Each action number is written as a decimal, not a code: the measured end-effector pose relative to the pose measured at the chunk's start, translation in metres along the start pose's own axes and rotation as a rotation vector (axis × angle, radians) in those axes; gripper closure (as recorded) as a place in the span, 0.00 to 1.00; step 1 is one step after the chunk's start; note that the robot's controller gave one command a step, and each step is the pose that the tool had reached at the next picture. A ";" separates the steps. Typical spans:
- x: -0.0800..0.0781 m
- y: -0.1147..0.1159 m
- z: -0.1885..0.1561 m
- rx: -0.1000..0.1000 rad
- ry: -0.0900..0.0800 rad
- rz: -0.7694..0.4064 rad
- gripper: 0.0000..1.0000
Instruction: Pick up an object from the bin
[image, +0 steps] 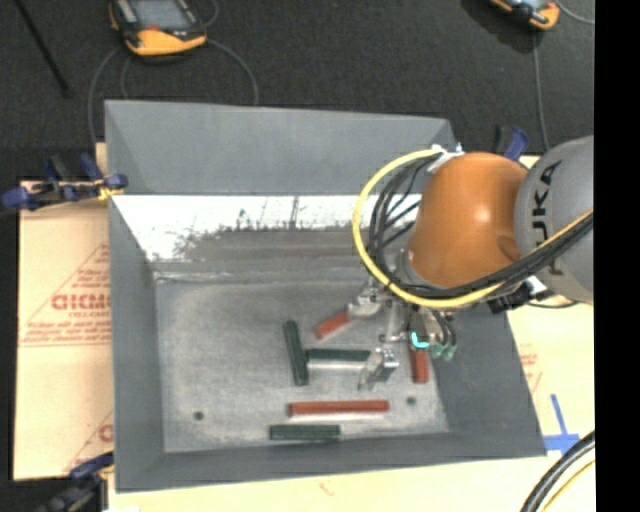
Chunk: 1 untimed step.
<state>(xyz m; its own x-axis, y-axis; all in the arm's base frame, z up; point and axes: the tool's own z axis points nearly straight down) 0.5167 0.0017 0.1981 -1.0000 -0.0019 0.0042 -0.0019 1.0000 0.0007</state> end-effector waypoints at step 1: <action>0.000 0.000 -0.002 0.000 -0.003 0.000 0.00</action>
Offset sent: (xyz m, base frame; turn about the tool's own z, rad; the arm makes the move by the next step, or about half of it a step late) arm -0.0028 -0.0367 0.1092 -0.3384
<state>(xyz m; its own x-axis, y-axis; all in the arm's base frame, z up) 0.5172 0.0017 0.2002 -1.0000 -0.0018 0.0007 -0.0018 1.0000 0.0008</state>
